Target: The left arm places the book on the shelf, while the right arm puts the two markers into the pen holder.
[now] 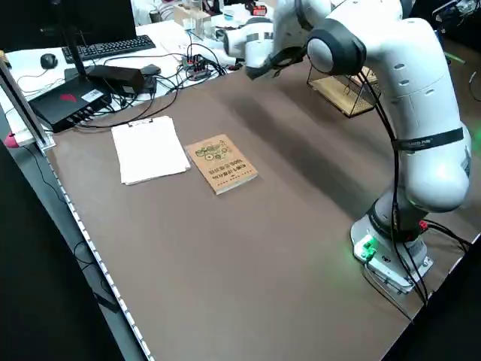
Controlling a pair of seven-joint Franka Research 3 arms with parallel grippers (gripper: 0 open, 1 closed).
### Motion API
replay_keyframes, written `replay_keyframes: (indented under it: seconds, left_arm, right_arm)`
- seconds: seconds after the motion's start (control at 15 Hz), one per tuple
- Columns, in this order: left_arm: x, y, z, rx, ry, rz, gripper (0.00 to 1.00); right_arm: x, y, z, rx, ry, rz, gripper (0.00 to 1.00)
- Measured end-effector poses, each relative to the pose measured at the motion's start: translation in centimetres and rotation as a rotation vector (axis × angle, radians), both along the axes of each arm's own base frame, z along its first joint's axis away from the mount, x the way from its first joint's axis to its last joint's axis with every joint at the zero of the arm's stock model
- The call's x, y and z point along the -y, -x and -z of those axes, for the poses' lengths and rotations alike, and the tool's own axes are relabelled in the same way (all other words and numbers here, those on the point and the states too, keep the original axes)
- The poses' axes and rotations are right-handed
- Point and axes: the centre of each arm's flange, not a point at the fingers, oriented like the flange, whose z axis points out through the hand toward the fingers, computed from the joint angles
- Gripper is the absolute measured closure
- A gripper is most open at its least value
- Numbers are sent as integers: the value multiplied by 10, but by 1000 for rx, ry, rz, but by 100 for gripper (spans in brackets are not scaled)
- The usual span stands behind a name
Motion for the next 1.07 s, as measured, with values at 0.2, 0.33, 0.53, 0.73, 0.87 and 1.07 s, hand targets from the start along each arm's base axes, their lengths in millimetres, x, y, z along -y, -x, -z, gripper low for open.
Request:
replay_keyframes:
  seconds: [0.2,0.33,0.53,0.73,0.87,1.07]
  left_arm:
    - [61,-3,2,13,-22,-74,77]
    - [100,0,4,23,-47,-122,77]
    - [128,6,9,27,-73,-149,77]
    - [121,4,17,34,-73,-160,77]
    - [123,6,22,34,-71,-154,78]
    - [129,11,30,24,-72,-141,78]
  right_arm:
    - [1,0,0,5,1,0,82]
    - [1,1,0,2,5,-3,78]
    - [3,3,1,-4,12,-10,75]
    - [7,6,3,-12,22,-13,62]
    - [8,7,3,-14,24,-14,62]
    - [19,9,2,-12,53,-4,65]
